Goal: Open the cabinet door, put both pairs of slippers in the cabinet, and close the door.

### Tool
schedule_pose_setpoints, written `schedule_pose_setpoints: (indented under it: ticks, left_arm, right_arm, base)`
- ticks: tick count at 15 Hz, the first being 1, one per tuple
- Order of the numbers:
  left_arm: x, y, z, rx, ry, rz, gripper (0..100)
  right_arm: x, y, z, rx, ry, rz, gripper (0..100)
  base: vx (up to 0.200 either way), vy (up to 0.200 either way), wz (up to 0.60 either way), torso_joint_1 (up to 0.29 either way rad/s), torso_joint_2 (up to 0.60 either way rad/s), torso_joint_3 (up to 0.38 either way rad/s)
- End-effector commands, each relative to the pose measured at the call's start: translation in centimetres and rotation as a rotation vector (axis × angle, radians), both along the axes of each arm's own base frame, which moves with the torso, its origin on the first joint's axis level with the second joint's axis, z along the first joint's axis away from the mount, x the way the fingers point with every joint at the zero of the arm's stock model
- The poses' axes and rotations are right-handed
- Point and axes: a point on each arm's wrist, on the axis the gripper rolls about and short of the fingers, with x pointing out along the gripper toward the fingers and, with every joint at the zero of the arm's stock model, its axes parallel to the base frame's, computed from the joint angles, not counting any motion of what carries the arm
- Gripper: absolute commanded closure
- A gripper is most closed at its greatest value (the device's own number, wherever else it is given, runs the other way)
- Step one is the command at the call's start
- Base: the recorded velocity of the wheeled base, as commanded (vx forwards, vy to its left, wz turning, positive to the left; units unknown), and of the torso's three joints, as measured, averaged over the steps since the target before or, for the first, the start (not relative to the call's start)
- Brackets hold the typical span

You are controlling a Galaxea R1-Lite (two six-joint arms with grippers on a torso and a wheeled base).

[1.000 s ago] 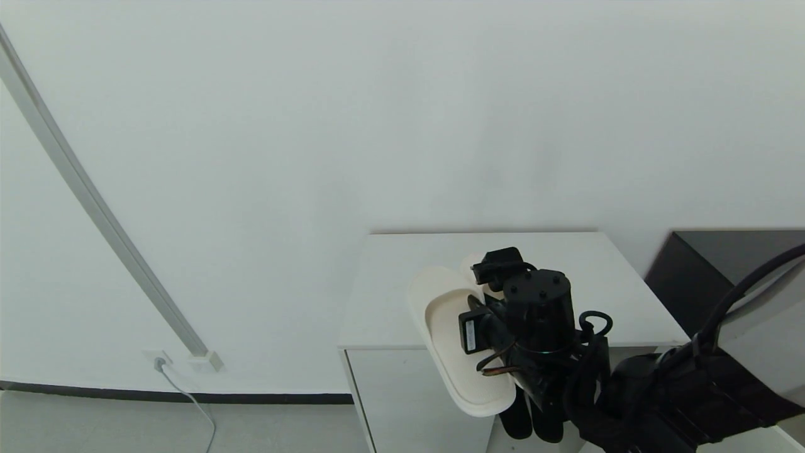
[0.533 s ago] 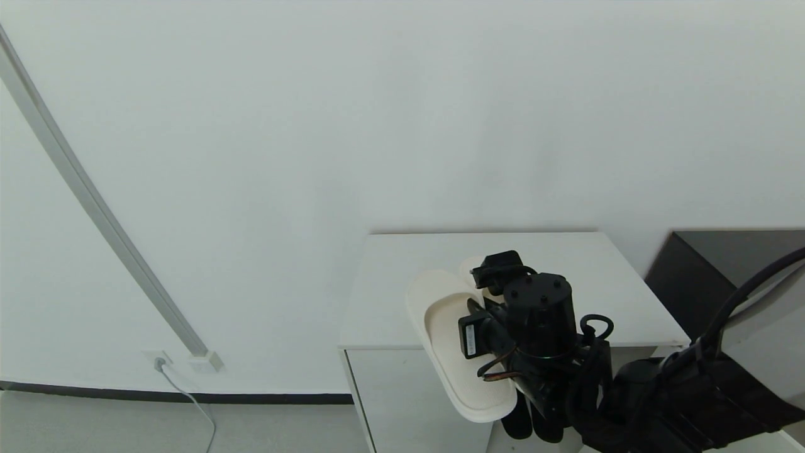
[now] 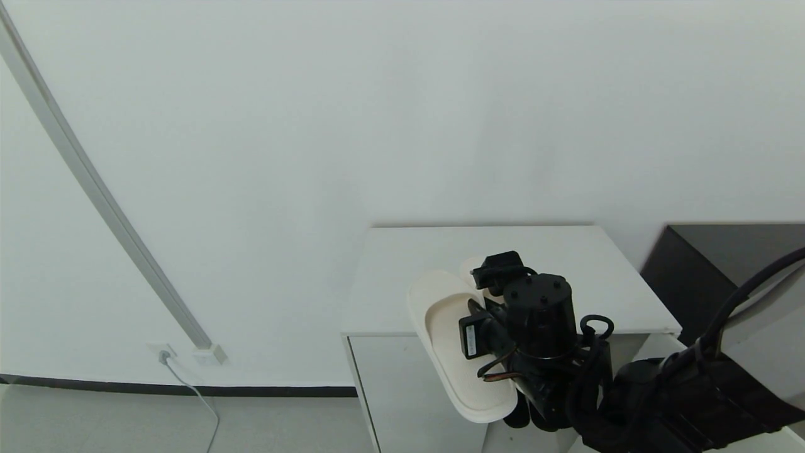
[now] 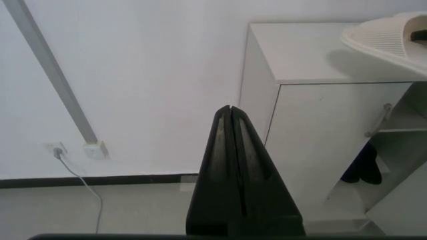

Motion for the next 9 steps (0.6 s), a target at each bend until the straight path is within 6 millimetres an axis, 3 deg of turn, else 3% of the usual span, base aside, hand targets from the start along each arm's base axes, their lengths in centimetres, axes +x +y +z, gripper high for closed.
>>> schedule_pose_setpoints:
  ticks: [1,8,9]
  left_arm:
    - [0.01,0.00,0.00,0.000,0.001,-0.001,100]
    - [0.01,0.01,0.00,-0.008,0.001,0.002,100]
    - [0.01,0.01,0.00,-0.008,0.001,0.002,100]
  right_arm:
    - [0.03,-0.06,-0.07,-0.002,0.002,-0.001,100]
    - [0.02,-0.08,-0.10,-0.003,0.003,-0.001,100]
    - [0.02,-0.08,-0.10,-0.003,0.003,-0.001,100]
  base:
    - [-0.200,0.000,0.00,0.002,0.00,0.007]
    - [-0.200,0.000,0.00,-0.001,0.00,0.002]
    - [0.000,0.000,0.00,0.000,0.00,0.000]
